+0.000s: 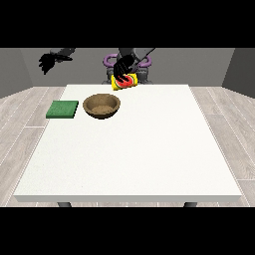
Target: Pick the cup and pour the ball into the bowl, then pick the bowl and place it on the pad
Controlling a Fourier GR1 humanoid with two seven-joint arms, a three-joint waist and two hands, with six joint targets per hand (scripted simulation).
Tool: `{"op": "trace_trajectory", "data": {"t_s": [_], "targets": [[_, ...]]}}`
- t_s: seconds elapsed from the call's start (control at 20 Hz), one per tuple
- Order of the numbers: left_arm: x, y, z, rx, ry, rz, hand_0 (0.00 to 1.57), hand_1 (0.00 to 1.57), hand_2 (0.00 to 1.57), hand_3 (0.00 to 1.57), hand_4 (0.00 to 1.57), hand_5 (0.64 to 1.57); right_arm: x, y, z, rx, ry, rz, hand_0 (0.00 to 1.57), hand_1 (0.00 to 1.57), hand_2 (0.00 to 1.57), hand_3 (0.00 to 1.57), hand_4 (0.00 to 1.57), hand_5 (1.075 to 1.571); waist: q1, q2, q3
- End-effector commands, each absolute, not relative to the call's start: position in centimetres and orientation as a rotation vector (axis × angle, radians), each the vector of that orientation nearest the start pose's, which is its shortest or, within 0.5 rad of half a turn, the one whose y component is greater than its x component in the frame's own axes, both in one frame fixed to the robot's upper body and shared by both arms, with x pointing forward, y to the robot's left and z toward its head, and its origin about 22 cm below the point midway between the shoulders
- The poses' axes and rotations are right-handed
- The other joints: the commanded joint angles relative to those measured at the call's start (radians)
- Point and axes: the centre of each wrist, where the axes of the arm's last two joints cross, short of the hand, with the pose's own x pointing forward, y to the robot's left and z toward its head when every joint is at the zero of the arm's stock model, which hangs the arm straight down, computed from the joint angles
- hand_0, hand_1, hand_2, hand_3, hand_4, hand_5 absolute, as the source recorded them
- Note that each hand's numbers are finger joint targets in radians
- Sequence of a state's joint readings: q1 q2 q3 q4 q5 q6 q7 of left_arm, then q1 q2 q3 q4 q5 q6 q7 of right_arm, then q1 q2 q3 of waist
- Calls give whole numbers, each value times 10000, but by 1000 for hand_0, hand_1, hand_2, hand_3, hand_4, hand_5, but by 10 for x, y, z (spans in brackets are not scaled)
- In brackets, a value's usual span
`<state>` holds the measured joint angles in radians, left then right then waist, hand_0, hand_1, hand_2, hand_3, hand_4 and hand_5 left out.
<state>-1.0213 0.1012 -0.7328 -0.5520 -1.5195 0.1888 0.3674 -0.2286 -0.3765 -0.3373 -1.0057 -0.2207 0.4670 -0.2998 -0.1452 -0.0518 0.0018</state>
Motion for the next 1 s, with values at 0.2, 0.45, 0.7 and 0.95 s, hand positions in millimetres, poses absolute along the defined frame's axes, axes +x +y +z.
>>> {"op": "trace_trajectory", "data": {"t_s": [0.2,0.45,0.7,0.95], "targets": [[384,34,37,-19073,11976,22327,1446,1446,1571,1571,1530,1131,278,-411,-7,891,-16303,196,0,0,0,0,0,1571,266,-179,-15],[396,57,55,-18966,14412,22431,1449,1449,1571,1571,1535,1136,272,-400,-25,627,-15467,-442,0,0,0,0,0,1567,951,-328,-19],[403,77,75,-22380,26197,19398,1296,1296,1571,1571,1571,1156,268,-390,-32,368,-15464,-881,0,0,0,0,225,1565,1556,-85,-130],[387,103,55,-20854,35785,13058,558,558,0,0,891,1502,278,-387,-21,360,-15995,-957,0,0,0,0,364,1568,1607,603,-243]]}}
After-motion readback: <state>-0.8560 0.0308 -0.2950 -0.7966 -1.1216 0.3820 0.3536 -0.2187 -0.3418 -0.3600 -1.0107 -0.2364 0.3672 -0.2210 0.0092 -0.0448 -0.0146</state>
